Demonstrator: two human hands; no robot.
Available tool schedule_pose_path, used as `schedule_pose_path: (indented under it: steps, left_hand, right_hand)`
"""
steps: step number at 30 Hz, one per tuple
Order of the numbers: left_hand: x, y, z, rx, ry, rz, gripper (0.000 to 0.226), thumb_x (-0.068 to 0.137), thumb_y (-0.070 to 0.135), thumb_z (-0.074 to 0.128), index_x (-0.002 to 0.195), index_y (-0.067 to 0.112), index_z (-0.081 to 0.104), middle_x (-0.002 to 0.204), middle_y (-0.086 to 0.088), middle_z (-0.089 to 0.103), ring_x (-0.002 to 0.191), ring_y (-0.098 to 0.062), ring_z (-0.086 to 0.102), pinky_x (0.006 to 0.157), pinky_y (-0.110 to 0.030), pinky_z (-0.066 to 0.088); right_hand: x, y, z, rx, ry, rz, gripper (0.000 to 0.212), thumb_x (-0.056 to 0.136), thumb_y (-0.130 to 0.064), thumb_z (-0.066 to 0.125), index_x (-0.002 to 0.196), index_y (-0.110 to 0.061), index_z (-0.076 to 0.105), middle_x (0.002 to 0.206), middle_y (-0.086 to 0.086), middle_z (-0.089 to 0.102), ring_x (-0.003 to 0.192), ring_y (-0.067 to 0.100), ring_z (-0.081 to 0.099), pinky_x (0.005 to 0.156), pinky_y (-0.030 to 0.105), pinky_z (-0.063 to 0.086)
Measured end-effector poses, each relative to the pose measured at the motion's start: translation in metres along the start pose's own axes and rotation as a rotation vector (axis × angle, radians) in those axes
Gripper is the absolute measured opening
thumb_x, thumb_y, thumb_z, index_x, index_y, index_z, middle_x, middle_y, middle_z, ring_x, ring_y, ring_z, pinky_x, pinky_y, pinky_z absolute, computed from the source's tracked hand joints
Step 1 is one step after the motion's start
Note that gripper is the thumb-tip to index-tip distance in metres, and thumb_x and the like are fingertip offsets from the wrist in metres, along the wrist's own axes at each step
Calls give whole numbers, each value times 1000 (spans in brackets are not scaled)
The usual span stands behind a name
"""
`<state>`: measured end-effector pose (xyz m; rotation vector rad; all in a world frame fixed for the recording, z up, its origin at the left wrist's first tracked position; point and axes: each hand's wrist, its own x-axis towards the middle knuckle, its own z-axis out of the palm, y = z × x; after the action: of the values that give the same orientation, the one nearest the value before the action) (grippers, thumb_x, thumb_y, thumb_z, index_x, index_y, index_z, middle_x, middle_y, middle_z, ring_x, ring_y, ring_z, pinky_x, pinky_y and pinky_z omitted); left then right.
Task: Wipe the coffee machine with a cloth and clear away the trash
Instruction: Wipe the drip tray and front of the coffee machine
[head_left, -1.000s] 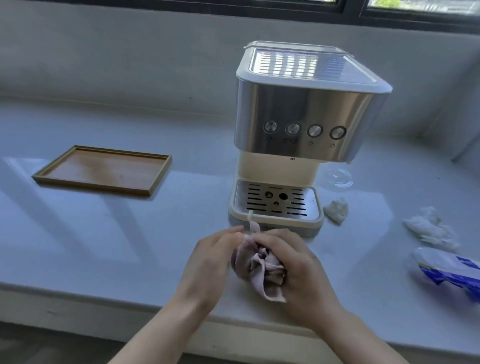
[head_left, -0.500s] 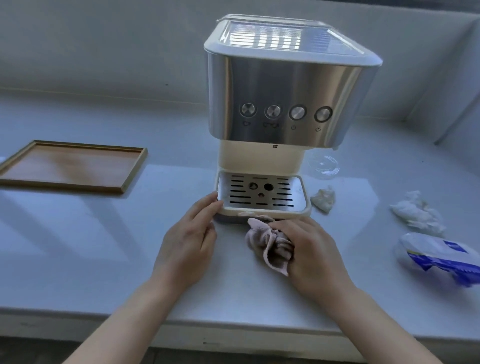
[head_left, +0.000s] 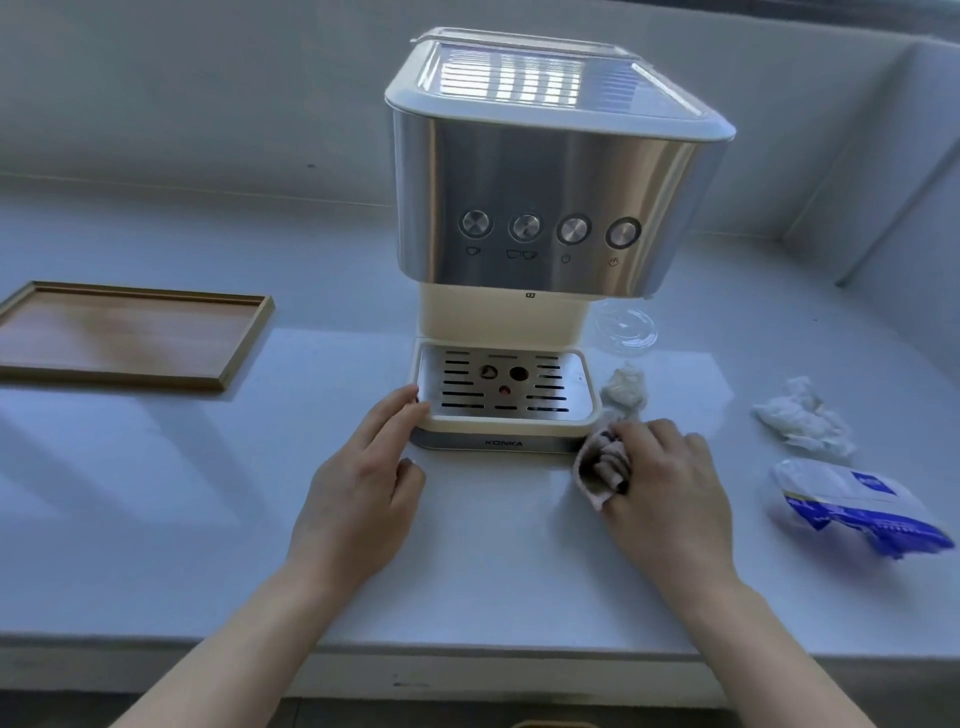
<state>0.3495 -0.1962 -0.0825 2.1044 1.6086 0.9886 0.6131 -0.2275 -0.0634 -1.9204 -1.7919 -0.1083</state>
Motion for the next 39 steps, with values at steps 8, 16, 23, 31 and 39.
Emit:
schedule_pose_path:
  steps: [8, 16, 23, 31, 39]
  left_hand:
    - [-1, -1, 3, 1, 24, -9, 56, 85, 1, 53, 134, 27, 52, 152, 22, 38, 115, -7, 54, 85, -34, 51]
    - [0, -3, 5, -19, 33, -2, 57, 84, 0, 53, 134, 28, 52, 152, 24, 38, 115, -1, 51, 86, -30, 49]
    - [0, -2, 3, -3, 24, 12, 57, 84, 3, 52, 135, 30, 49, 152, 24, 36, 114, -6, 54, 86, -33, 52]
    - [1, 2, 2, 23, 4, -8, 58, 83, 4, 50, 135, 29, 48, 153, 26, 33, 99, -17, 62, 78, -37, 54]
    - [-2, 11, -1, 74, -53, -25, 59, 83, 6, 54, 138, 24, 46, 158, 17, 31, 76, -21, 58, 71, -31, 45]
  right_hand:
    - [51, 19, -11, 213, -11, 330, 27, 74, -45, 60, 75, -18, 53, 76, -3, 65, 78, 27, 59, 62, 37, 45]
    - [88, -10, 10, 272, 15, 99, 26, 76, -19, 54, 97, -24, 67, 93, 3, 65, 89, 31, 55, 64, 34, 39]
    - [99, -13, 17, 120, 24, 97, 5, 79, -9, 52, 80, -11, 56, 80, 6, 58, 77, 35, 49, 57, 35, 32]
    - [60, -26, 3, -40, -5, 3, 26, 76, -6, 61, 100, -14, 63, 91, 8, 60, 79, 28, 37, 61, 34, 34]
    - [26, -46, -15, 15, -74, -124, 28, 72, -10, 68, 100, -15, 65, 86, 4, 59, 78, 31, 51, 59, 33, 40]
